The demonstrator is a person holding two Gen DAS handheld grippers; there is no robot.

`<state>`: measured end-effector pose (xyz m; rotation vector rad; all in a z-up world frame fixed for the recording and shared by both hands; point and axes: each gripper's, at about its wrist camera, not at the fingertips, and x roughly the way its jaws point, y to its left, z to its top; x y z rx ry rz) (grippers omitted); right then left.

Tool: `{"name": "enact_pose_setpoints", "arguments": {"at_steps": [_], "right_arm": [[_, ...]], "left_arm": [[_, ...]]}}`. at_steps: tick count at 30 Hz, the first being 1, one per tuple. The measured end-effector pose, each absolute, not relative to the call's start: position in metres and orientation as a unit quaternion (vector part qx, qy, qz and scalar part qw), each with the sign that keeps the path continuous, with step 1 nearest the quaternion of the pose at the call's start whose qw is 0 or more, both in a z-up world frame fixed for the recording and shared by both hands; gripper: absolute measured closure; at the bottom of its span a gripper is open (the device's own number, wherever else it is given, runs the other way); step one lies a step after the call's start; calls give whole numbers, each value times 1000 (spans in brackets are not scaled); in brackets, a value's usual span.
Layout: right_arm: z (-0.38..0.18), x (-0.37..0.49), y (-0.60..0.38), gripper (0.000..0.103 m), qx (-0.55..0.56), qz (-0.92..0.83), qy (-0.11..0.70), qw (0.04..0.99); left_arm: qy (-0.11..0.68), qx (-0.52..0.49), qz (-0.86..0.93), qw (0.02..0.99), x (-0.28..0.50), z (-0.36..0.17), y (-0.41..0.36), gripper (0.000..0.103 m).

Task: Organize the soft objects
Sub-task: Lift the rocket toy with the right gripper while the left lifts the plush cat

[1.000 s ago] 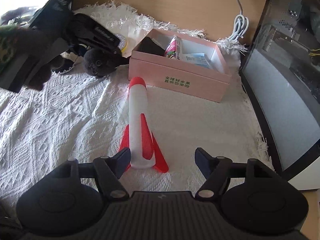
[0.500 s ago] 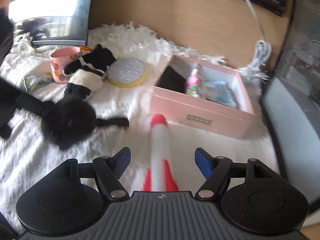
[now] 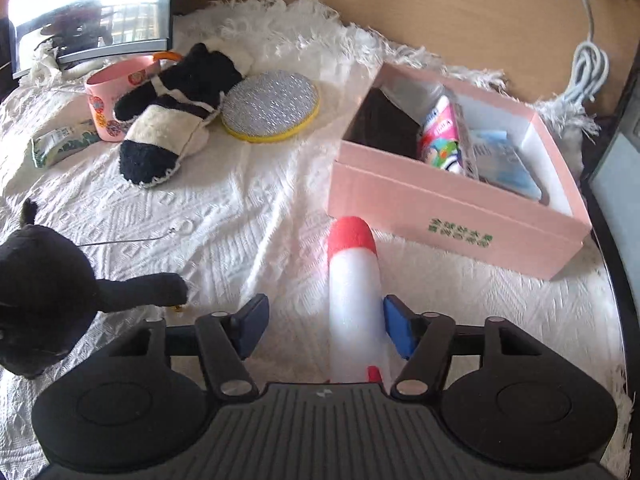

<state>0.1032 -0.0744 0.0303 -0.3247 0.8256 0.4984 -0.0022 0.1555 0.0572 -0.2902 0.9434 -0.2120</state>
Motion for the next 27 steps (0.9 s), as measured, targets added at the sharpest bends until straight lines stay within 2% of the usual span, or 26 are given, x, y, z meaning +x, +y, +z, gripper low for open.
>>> {"name": "enact_pose_setpoints", "arguments": {"at_steps": [1, 3, 4, 13, 27], "right_arm": [[29, 104, -76, 55, -154, 237, 397, 873], [28, 107, -79, 72, -152, 232, 404, 872], [29, 107, -80, 76, -154, 229, 406, 871], [46, 89, -100, 76, -162, 227, 403, 872], [28, 93, -102, 75, -155, 212, 415, 871]], "left_arm": [[453, -138, -105, 875, -2, 57, 154, 27], [456, -135, -113, 873, 1, 55, 150, 27], [456, -133, -119, 872, 2, 55, 147, 27], [459, -109, -172, 865, 15, 55, 118, 27], [463, -107, -166, 864, 10, 54, 121, 27]]}}
